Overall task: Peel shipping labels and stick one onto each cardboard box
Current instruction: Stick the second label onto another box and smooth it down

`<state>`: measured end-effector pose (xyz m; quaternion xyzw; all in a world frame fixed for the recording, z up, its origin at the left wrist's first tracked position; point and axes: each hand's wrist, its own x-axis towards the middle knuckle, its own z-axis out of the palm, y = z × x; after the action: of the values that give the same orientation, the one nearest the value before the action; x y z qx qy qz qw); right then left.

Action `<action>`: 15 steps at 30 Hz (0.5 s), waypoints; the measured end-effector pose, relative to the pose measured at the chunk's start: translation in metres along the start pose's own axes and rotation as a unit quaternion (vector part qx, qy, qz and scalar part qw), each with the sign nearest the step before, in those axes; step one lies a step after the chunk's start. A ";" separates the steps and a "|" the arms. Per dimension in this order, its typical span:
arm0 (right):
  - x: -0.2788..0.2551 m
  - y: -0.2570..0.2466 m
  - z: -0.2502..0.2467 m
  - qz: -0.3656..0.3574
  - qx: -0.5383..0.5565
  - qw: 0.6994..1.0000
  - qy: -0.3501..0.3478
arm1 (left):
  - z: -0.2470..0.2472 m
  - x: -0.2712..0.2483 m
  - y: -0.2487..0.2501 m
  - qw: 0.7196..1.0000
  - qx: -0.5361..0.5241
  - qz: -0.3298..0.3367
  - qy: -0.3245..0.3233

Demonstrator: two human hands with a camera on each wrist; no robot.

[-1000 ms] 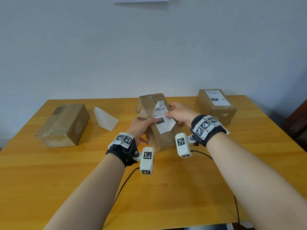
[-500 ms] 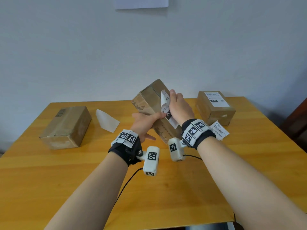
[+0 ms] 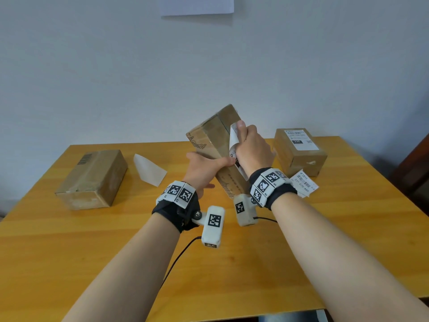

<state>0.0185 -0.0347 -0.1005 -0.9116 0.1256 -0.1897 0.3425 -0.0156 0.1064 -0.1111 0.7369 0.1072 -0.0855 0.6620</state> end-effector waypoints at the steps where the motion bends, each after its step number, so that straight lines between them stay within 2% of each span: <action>1: -0.001 -0.001 -0.001 -0.002 0.004 1.000 0.003 | 0.000 0.001 0.000 1.000 -0.004 0.006 -0.002; 15: 0.001 -0.002 -0.007 -0.043 0.068 0.994 0.081 | -0.005 0.004 -0.006 0.991 -0.078 0.109 -0.015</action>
<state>0.0164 -0.0376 -0.0935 -0.8724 0.1004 -0.2851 0.3841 -0.0133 0.1119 -0.1174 0.6885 0.0225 -0.0155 0.7247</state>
